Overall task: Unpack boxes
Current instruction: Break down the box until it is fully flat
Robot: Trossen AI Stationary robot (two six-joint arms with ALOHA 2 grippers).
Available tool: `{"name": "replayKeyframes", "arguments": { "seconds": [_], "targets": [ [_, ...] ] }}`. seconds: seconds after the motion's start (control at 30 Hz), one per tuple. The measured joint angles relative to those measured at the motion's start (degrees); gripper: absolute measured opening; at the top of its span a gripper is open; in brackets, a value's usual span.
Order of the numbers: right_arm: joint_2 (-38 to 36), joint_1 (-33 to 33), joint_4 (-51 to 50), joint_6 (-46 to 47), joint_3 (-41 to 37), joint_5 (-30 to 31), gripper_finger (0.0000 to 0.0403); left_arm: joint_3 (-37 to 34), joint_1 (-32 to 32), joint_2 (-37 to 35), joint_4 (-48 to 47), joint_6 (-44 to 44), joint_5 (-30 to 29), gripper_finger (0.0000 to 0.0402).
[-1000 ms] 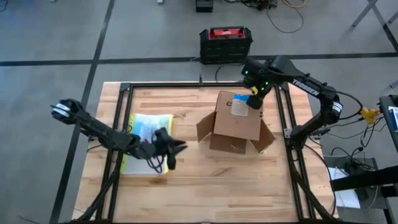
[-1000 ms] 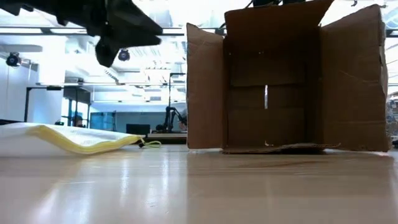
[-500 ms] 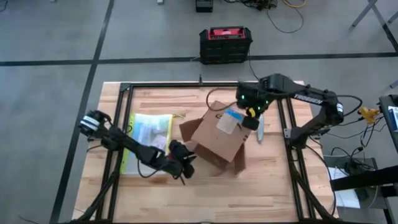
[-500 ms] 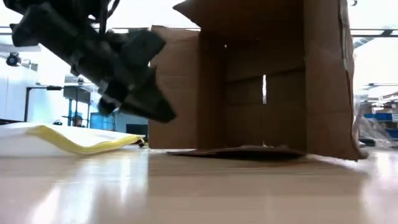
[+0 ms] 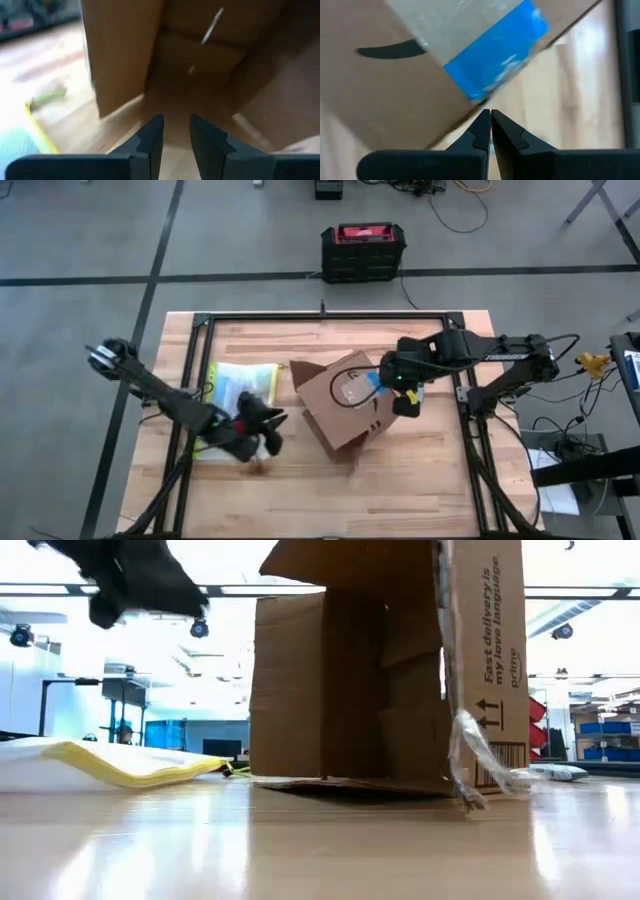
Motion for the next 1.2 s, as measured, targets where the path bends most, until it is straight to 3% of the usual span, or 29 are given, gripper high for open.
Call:
{"name": "replayKeyframes", "arguments": {
  "seconds": [0.13,0.23,0.37,0.5,0.57,0.7,0.9,1.03,1.2],
  "targets": [
    [0.0,0.86,1.4,0.04,-0.05,0.12,0.0,0.0,-7.9,-4.55,2.63,3.02,-9.98,0.008],
    [0.0,1.65,5.29,0.06,-0.95,0.53,0.0,0.0,-9.94,-5.01,9.03,5.52,-13.85,0.008],
    [0.86,2.77,10.51,0.13,-2.6,7.13,0.0,0.0,-9.43,-2.61,25.3,14.75,-13.55,0.008],
    [2.84,3.94,10.7,-0.14,-1.53,6.64,0.0,1.88,-10.3,-0.67,42.88,35.01,-10.82,0.008],
    [2.95,4.84,8.83,-0.65,-0.46,6.44,0.0,4.6,-10.86,-0.24,44.96,41.02,-10.8,0.008],
    [1.72,5.49,5.35,0.08,1.26,6.67,0.0,10.14,-10.93,1.42,36.9,42.76,-10.68,0.008],
    [-1.92,7.36,-0.11,4.45,1.27,7.74,0.0,17.67,-8.68,1.74,17.43,32.82,-10.01,0.008],
    [-4.57,8.36,-2.64,7.32,1.27,12.32,0.0,21.15,-3.95,1.56,3.28,22.44,-1.81,0.008],
    [-6.82,7.98,-3.44,9.31,0.56,13.48,0.0,21.21,1.43,1.73,-0.71,21.7,2.54,0.008]
  ]
}}
